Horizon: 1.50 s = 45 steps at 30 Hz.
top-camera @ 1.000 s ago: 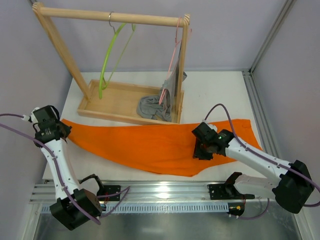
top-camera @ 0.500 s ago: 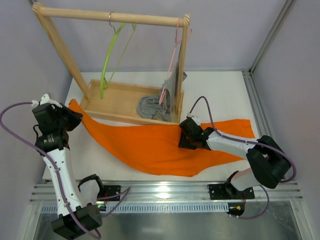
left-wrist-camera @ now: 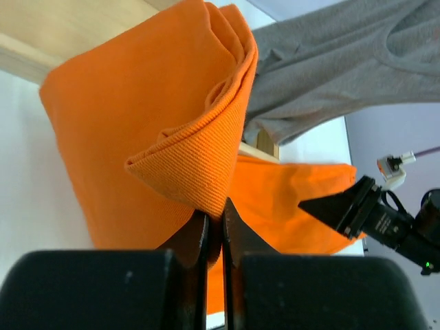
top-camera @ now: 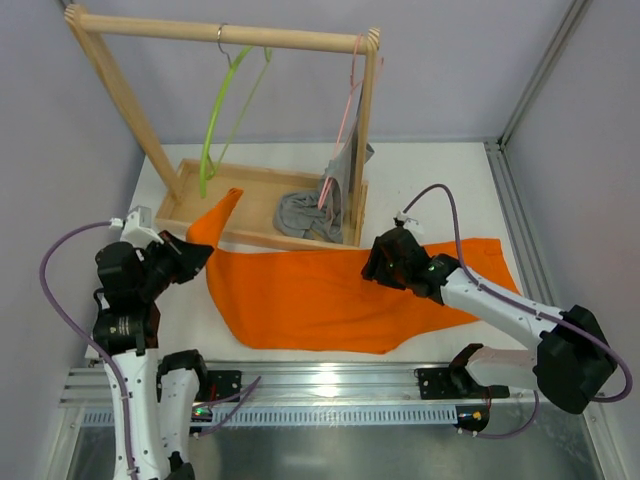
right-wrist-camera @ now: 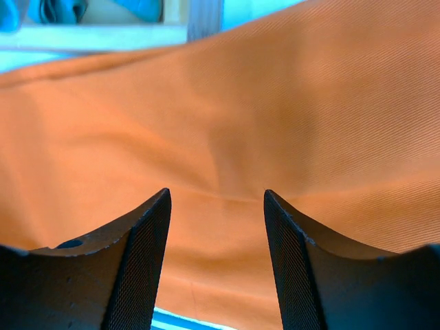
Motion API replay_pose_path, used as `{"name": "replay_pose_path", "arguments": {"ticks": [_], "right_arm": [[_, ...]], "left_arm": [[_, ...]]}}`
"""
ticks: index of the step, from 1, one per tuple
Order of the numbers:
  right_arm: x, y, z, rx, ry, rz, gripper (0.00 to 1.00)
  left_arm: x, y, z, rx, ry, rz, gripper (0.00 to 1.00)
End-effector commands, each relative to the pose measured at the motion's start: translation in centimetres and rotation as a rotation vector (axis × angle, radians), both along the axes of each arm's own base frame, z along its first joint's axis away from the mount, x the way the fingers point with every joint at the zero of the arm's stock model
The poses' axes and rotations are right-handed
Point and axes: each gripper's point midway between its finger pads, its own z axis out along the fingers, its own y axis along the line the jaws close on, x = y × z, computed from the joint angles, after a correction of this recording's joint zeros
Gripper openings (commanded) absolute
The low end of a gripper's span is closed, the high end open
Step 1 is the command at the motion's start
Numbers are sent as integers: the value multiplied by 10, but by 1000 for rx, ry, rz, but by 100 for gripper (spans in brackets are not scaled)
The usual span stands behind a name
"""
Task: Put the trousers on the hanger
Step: Fold the trousers
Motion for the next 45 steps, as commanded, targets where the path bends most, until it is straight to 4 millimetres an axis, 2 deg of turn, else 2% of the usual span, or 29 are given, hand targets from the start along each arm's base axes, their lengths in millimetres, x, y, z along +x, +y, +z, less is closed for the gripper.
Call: {"name": "replay_pose_path", "arguments": {"ticks": [1, 7, 10, 12, 16, 19, 22, 25, 28, 29, 30, 32, 34, 35, 36, 38, 39, 41, 43, 45], "right_arm": [[15, -13, -1, -18, -15, -49, 59], [11, -9, -26, -13, 55, -36, 59], [9, -12, -32, -8, 70, -40, 59], [10, -15, -30, -7, 66, -45, 60], [9, -28, -26, -28, 81, -63, 60], [13, -54, -22, -61, 89, -145, 61], [22, -96, -17, -89, 118, -310, 62], [33, -120, -6, -86, 116, -365, 62], [40, -135, 2, -99, 118, -386, 62], [45, -145, 8, -101, 113, -423, 62], [41, -155, 7, -130, 137, -457, 62], [46, -175, 10, -146, 152, -557, 64], [44, -189, 11, -161, 178, -621, 66], [43, -199, 12, -163, 205, -678, 66], [42, -205, 13, -172, 217, -712, 67], [41, -217, 16, -194, 245, -772, 68], [39, -229, 12, -193, 268, -817, 69], [34, -239, 7, -177, 305, -864, 73], [24, -262, -1, -188, 352, -942, 73], [10, -274, -10, -197, 407, -995, 74]], "left_arm": [[-9, -20, -10, -74, 22, -83, 0], [-5, -28, -29, -110, 85, -91, 1], [-2, -42, -59, -132, 194, -131, 0], [-8, -58, -85, -107, 279, -175, 1], [-20, -83, -97, -55, 287, -210, 1], [-30, -103, -108, -21, 300, -261, 6], [-42, -120, -123, -3, 327, -315, 8], [-56, -135, -133, -7, 337, -377, 14], [-71, -148, -128, -46, 338, -454, 25], [-76, -147, -124, -51, 340, -469, 29], [-80, -147, -121, -50, 338, -481, 37], [-85, -148, -108, -62, 318, -510, 39], [-85, -144, -100, -56, 289, -509, 46], [-82, -143, -95, -47, 268, -496, 51], [-79, -143, -95, -33, 264, -492, 53], [-71, -142, -97, 4, 250, -477, 55], [-65, -144, -101, 23, 270, -467, 54], [-55, -139, -107, 74, 300, -415, 55], [-36, -119, -119, 185, 353, -271, 56], [-22, -100, -121, 265, 364, -157, 56]]}}
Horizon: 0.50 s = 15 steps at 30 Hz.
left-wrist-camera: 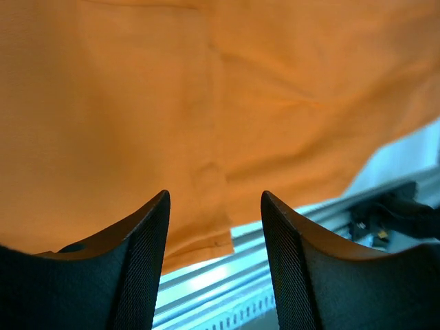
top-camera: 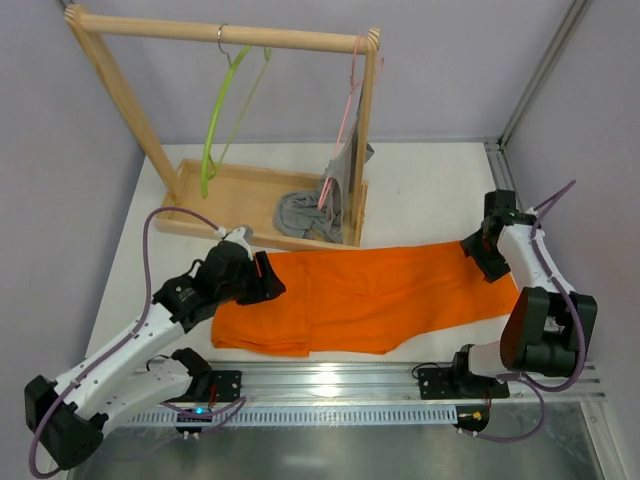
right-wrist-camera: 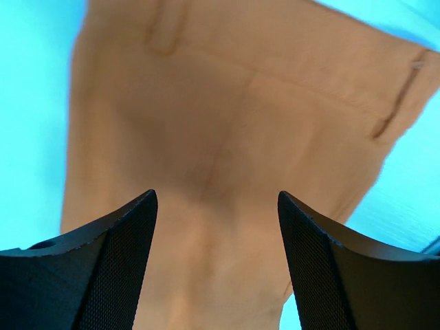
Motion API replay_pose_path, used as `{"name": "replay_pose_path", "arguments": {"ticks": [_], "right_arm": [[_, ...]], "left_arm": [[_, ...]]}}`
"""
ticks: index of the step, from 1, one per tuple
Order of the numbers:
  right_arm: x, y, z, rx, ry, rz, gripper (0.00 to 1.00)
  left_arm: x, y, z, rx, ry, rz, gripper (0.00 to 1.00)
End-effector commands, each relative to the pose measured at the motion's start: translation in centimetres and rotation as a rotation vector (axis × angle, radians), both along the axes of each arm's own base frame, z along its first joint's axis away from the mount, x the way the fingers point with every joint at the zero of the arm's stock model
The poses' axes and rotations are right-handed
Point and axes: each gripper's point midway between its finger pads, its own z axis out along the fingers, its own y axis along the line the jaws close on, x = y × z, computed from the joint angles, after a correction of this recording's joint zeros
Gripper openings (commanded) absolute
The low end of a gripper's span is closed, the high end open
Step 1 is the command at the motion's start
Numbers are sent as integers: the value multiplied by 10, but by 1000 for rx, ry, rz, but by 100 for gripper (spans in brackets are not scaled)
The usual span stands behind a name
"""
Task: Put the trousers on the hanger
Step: Fold the trousers
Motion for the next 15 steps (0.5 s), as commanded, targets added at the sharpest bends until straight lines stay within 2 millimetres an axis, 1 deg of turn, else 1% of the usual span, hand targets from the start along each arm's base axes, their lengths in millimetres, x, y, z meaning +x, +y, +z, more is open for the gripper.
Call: {"name": "replay_pose_path", "arguments": {"ticks": [1, 2, 3, 5, 7, 8, 10, 11, 13, 14, 15], "right_arm": [[-30, -32, -8, -3, 88, -151, 74], [-35, -33, -17, 23, 94, -160, 73], [-41, -42, -21, 26, 99, -194, 73], [-52, -49, -33, 26, 119, -225, 73], [-60, -58, -39, 13, 138, -247, 73], [-67, -66, -43, 12, 152, -277, 73], [-73, -71, -47, 22, 166, -303, 73], [-80, -75, -51, 23, 182, -333, 73], [-87, -79, -54, 11, 199, -364, 73], [-94, -78, -57, 7, 214, -390, 73], [-100, -79, -58, 1, 228, -412, 72]], "left_arm": [[32, 38, 0, 204, -38, 189, 56], [36, 42, 1, 207, -35, 221, 57], [42, 46, 1, 204, -25, 250, 57], [47, 48, 2, 178, -26, 271, 58], [48, 46, 3, 139, -15, 257, 58], [53, 50, 5, 124, -18, 273, 58], [54, 51, 6, 104, -10, 259, 59], [58, 58, 5, 98, 2, 284, 59], [63, 63, 0, 82, 23, 307, 60], [62, 61, -2, 52, 47, 300, 60], [65, 73, -11, 53, 86, 352, 60]]}}
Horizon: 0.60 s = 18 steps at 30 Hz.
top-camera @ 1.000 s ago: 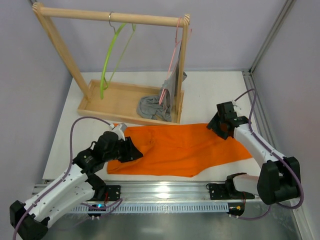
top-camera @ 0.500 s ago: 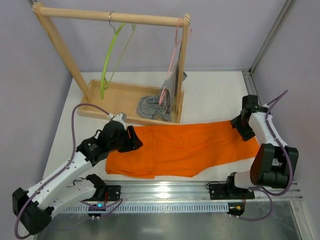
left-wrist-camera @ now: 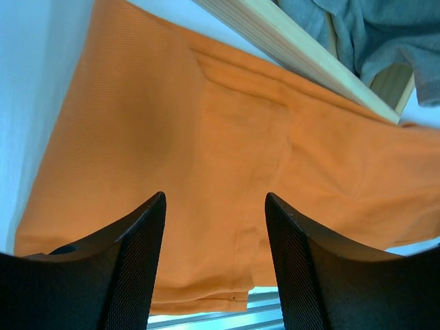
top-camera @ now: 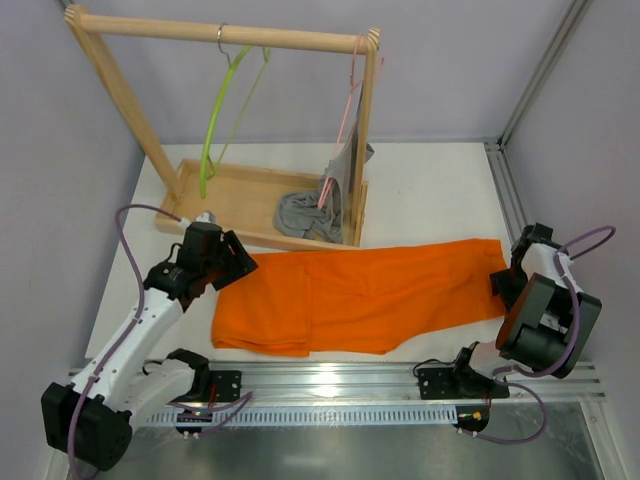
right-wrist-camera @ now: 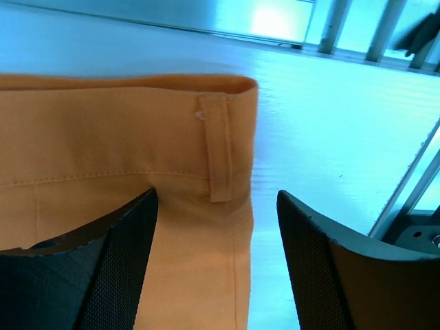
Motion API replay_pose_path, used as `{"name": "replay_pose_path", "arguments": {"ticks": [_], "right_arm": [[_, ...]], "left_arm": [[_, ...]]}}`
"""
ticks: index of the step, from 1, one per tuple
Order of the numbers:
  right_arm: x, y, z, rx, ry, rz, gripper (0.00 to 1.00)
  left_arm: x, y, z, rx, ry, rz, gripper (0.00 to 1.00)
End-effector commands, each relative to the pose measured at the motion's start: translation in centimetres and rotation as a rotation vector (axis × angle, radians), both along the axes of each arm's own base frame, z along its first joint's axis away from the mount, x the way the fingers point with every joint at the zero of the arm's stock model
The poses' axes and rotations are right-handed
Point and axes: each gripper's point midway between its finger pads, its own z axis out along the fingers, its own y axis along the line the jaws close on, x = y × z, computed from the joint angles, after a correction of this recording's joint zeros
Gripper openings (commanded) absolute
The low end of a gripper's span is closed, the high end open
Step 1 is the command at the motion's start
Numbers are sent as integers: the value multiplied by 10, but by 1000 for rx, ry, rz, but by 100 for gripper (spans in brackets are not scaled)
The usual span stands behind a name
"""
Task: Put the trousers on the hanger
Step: Fold the trousers
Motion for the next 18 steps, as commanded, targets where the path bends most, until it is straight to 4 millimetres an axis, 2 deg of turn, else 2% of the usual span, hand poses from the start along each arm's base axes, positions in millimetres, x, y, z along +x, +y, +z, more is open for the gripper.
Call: {"name": "replay_pose_path", "arguments": {"ticks": [1, 5, 7, 10, 12, 15, 18], "right_arm": [[-20, -10, -3, -60, 53, -64, 72], [-39, -10, -3, -83, 85, -125, 69], [-49, -9, -3, -89, 112, -150, 67], [-52, -11, -3, -111, 113, -173, 64], [-56, -12, -7, -123, 128, -190, 62], [-73, -15, -6, -150, 195, -234, 59], [-75, -23, -4, -166, 177, -250, 59]], "left_arm": [[8, 6, -3, -72, 32, 38, 60], [14, 29, -7, -74, 37, 157, 59], [15, 35, 0, -79, 9, 189, 59], [19, 47, 15, -57, -61, 240, 60], [19, 54, 16, -32, -76, 272, 61], [16, 69, 6, 16, -57, 342, 62], [15, 72, -5, -2, -23, 374, 62]]}}
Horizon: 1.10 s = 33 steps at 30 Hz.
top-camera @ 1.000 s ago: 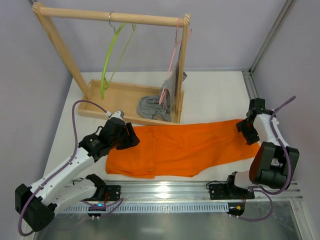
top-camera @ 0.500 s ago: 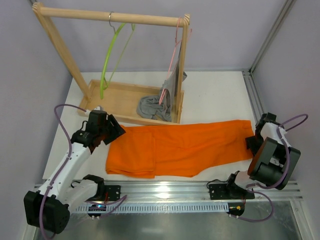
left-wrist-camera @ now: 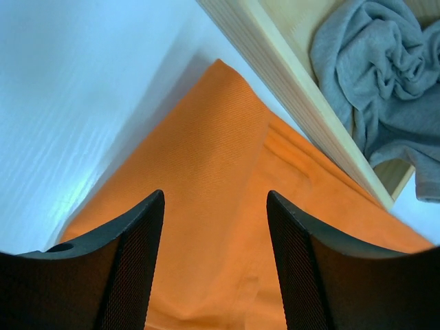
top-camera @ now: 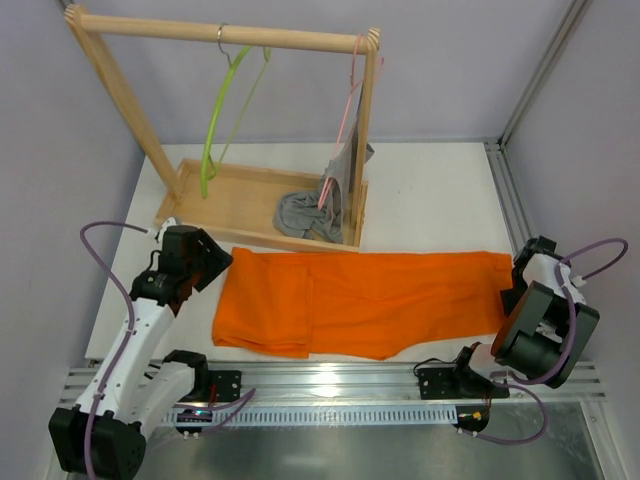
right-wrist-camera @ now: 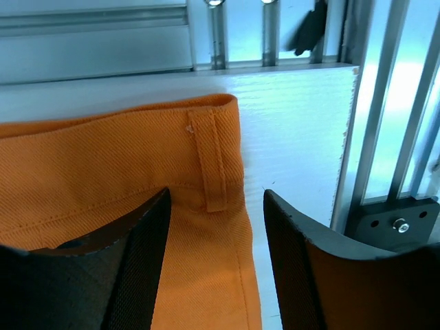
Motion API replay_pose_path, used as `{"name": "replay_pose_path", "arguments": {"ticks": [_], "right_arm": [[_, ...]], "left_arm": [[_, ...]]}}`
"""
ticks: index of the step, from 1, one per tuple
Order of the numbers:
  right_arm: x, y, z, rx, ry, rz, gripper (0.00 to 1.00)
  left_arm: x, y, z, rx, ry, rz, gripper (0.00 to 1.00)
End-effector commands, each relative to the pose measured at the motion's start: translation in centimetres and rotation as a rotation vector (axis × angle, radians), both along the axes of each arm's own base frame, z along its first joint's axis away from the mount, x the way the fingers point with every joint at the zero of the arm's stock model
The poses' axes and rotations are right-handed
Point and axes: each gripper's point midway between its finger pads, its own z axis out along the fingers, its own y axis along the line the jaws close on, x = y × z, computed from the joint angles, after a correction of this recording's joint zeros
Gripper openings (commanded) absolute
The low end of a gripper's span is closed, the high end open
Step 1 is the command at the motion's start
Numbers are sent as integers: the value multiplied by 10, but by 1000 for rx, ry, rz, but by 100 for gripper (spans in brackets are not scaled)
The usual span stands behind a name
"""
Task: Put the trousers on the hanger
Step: Fold the trousers
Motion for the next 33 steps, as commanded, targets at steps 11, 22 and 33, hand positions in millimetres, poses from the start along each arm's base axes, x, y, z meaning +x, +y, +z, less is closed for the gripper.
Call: {"name": "replay_pose_path", "arguments": {"ticks": [11, 22, 33], "right_arm": [[56, -1, 82, -67, -396, 295, 58], [81, 44, 20, 115, -304, 376, 61], [27, 0, -10, 82, -218, 209, 62]], "left_arm": [[2, -2, -32, -23, 91, -26, 63], [-5, 17, -68, -20, 171, 84, 63], [-15, 39, -87, 29, 237, 176, 63]]}}
